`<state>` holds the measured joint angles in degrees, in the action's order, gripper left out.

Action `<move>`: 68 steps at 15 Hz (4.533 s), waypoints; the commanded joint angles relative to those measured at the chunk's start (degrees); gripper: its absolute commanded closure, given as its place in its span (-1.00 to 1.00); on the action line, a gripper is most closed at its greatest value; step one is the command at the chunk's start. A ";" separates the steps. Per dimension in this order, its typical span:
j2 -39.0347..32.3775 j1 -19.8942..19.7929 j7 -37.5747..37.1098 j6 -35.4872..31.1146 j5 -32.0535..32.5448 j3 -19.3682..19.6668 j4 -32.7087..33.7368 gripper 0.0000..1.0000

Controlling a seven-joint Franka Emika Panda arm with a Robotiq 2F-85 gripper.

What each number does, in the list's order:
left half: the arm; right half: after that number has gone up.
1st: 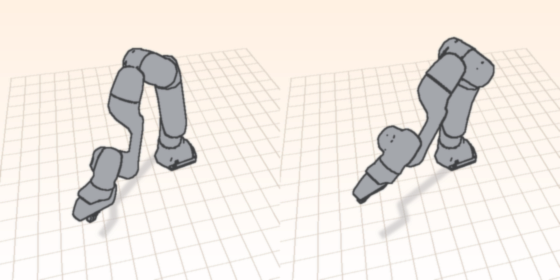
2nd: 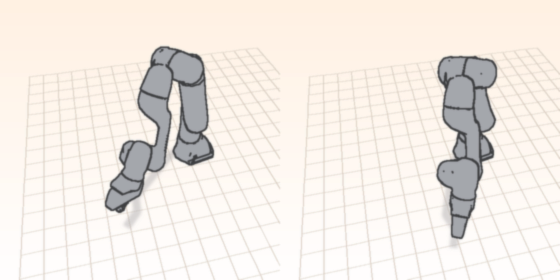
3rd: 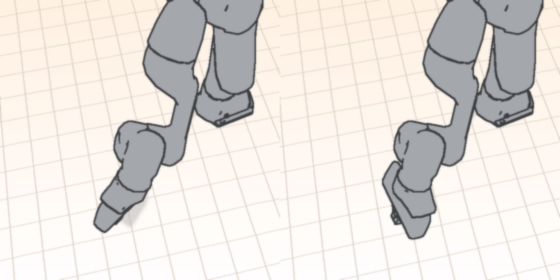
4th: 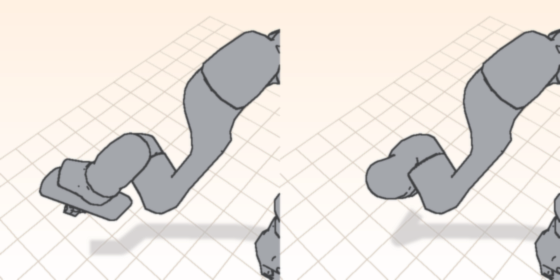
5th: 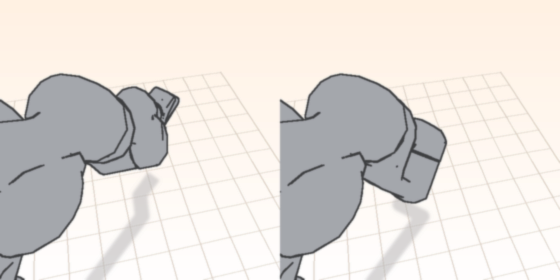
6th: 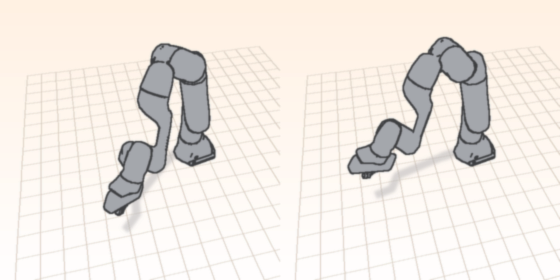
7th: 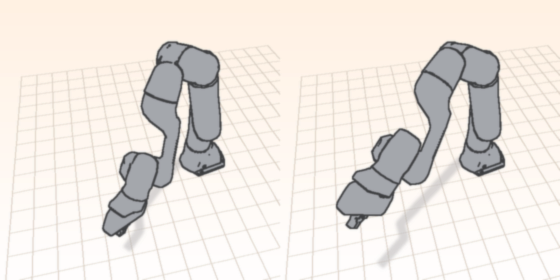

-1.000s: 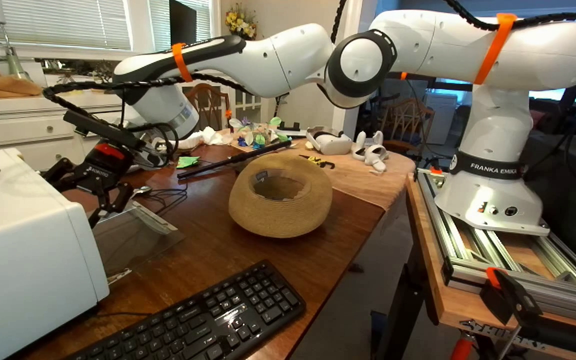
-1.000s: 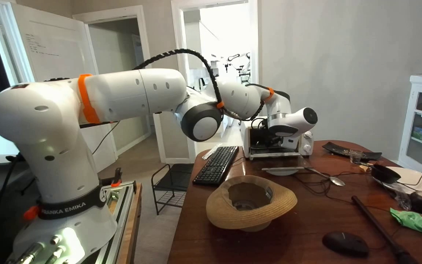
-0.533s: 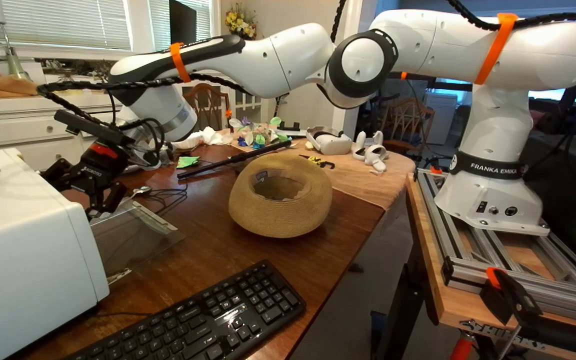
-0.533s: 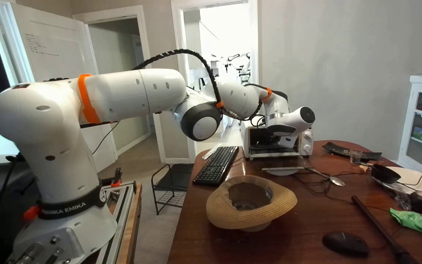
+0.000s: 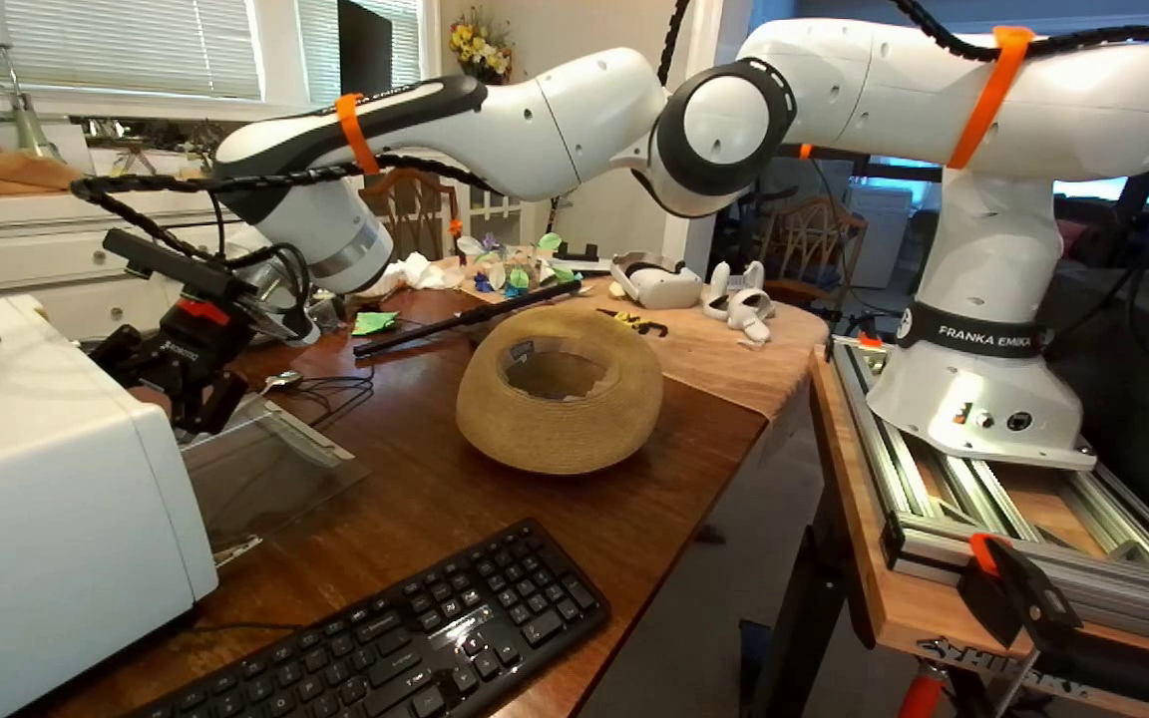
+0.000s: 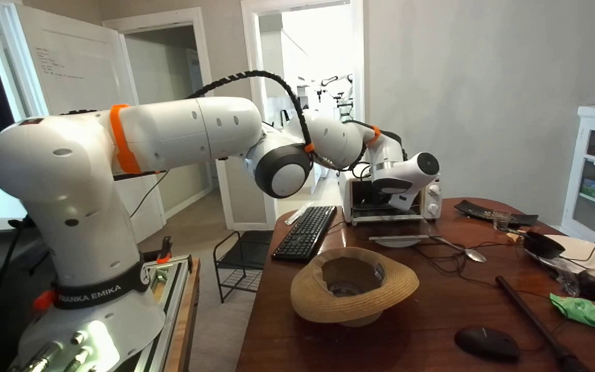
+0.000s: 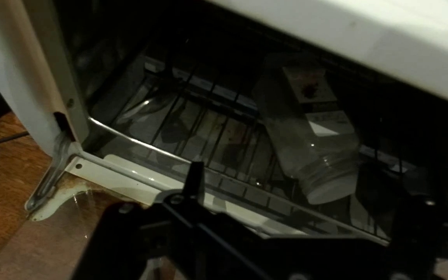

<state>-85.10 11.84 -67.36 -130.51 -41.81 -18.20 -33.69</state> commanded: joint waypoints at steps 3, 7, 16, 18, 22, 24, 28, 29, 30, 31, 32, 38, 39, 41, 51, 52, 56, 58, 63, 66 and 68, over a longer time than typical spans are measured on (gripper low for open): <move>0.00 1.06 -0.65 -3.02 0.23 -0.07 -0.19 -1.00; 0.02 1.72 -2.54 -3.08 1.15 0.73 -0.33 -1.00; 3.00 -1.64 -3.65 2.83 0.49 3.31 -2.22 -1.00; 2.84 -2.06 -3.89 2.88 -0.18 2.59 -1.95 -1.00; 1.90 -1.65 -4.14 4.18 -1.22 0.30 -1.44 -1.00; 1.41 -1.29 -3.93 4.99 -1.74 -1.54 -1.47 -1.00; 0.49 -0.03 -3.87 3.88 -1.52 -3.52 -1.40 -1.00; 0.27 0.19 -3.76 3.81 -1.47 -3.86 -1.35 -1.00; 0.24 0.47 -4.11 4.03 -1.17 -3.87 -1.49 -1.00; 0.28 0.68 -4.65 4.50 -0.76 -3.59 -1.69 -1.00; 0.67 0.75 -5.60 5.91 0.00 -2.89 -2.26 -1.00; 1.60 -0.55 -7.57 8.91 1.83 0.57 -3.24 -1.00; 1.63 -0.76 -7.22 8.77 1.59 0.75 -3.15 -1.00; 1.80 -1.08 -6.82 8.37 1.34 1.04 -3.13 -1.00; 0.01 -0.09 -1.63 -0.30 -1.77 -3.21 -1.51 -1.00; -0.07 0.01 -1.17 -1.28 -1.87 -3.72 -1.51 -1.00; -0.31 0.28 1.80 -5.61 -2.00 -5.88 -1.39 -1.00; -0.78 0.46 3.90 -7.34 -2.05 -7.13 -1.01 -1.00; -0.01 1.79 8.83 -11.33 -3.72 -5.85 -2.86 -1.00; -0.01 2.93 12.03 -15.42 -3.87 -5.14 -3.38 -1.00; -0.05 3.47 12.14 -18.14 -3.95 -4.69 -3.84 -1.00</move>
<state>-85.14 13.89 -57.44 -144.51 -43.90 -23.99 -37.00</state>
